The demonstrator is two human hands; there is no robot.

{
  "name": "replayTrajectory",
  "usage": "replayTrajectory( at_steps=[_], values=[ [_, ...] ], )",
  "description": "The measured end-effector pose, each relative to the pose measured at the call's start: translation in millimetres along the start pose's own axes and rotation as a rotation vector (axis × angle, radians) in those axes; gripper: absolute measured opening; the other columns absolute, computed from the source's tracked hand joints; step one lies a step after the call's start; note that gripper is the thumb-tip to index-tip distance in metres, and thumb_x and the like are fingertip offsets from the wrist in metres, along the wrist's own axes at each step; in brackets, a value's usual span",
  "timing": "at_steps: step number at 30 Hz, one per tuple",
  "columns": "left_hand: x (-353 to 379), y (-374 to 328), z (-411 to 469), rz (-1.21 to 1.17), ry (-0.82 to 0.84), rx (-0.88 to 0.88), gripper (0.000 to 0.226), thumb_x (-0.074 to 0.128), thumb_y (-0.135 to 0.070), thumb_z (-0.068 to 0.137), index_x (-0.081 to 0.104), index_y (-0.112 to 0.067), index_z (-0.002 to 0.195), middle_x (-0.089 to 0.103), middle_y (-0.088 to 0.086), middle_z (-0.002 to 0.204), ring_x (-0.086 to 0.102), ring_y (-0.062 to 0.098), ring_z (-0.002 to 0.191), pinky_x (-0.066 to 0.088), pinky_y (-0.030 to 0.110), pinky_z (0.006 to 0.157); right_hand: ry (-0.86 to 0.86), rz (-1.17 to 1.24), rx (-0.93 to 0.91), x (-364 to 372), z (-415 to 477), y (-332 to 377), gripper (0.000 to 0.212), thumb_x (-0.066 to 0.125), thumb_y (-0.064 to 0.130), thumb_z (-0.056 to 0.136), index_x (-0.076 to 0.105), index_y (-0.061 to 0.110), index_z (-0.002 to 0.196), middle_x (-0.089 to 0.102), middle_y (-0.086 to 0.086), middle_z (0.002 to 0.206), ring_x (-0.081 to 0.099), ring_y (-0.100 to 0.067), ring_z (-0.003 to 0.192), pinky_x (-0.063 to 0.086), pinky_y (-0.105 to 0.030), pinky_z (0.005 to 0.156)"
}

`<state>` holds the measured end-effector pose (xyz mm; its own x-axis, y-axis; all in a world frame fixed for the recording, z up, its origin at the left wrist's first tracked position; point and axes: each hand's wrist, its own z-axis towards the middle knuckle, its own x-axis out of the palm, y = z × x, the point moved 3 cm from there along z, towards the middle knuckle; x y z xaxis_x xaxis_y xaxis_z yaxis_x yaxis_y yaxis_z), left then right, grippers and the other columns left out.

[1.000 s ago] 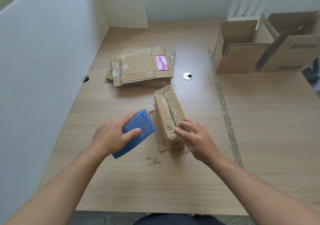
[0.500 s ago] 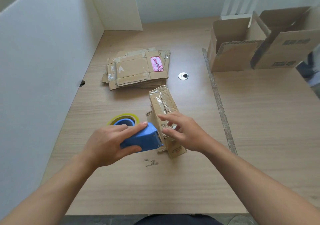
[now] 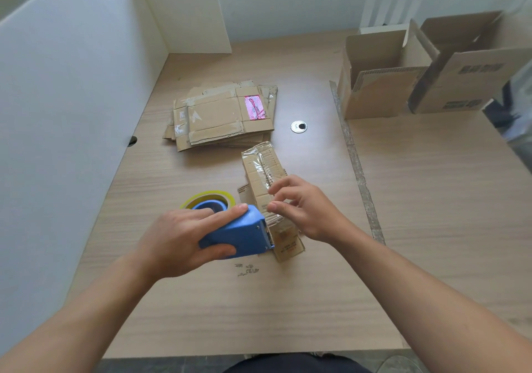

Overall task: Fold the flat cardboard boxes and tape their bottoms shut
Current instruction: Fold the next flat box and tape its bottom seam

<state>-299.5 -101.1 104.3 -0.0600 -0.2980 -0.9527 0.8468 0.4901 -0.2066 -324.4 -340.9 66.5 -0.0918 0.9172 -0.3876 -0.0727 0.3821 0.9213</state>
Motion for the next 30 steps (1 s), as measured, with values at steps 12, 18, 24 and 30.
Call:
replayTrajectory(
  at_steps=[12, 18, 24, 30],
  values=[
    [6, 16, 15, -0.468, 0.502, -0.511, 0.053, 0.054, -0.070, 0.074, 0.050, -0.062, 0.127, 0.064, -0.030, 0.115, 0.060, -0.008, 0.100, 0.048, 0.025, 0.089, -0.248, 0.174, 0.371, -54, -17, -56, 0.026, 0.065, 0.021, 0.093, 0.064, 0.014, 0.068, 0.055, 0.002, 0.098, 0.060, -0.022, 0.090, 0.051, -0.042, 0.086],
    [17, 13, 28, -0.498, 0.600, -0.624, 0.040, 0.056, -0.064, 0.075, 0.061, -0.055, 0.114, 0.068, -0.027, 0.104, 0.064, -0.003, 0.094, 0.051, 0.037, 0.092, -0.205, 0.041, 0.462, -41, -6, -73, 0.034, 0.067, 0.031, 0.093, 0.056, 0.012, 0.066, 0.052, 0.001, 0.067, 0.050, -0.015, 0.067, 0.048, -0.038, 0.069],
    [30, 16, 33, -0.502, 0.655, -0.684, 0.031, 0.056, -0.064, 0.073, 0.064, -0.058, 0.103, 0.070, -0.026, 0.096, 0.065, -0.004, 0.087, 0.052, 0.033, 0.088, -0.160, -0.145, 0.475, -35, 1, -86, 0.033, 0.064, 0.031, 0.094, 0.054, 0.014, 0.068, 0.048, 0.004, 0.063, 0.044, -0.012, 0.060, 0.034, -0.029, 0.054],
    [46, 19, 33, -0.504, 0.691, -0.714, 0.020, 0.063, -0.053, 0.087, 0.067, -0.050, 0.106, 0.071, -0.022, 0.097, 0.067, 0.000, 0.088, 0.052, 0.036, 0.091, -0.010, 0.228, 0.743, -2, -8, -104, 0.031, 0.053, 0.044, 0.099, 0.058, 0.018, 0.084, 0.057, -0.002, 0.088, 0.053, -0.018, 0.084, 0.045, -0.033, 0.075]
  ],
)
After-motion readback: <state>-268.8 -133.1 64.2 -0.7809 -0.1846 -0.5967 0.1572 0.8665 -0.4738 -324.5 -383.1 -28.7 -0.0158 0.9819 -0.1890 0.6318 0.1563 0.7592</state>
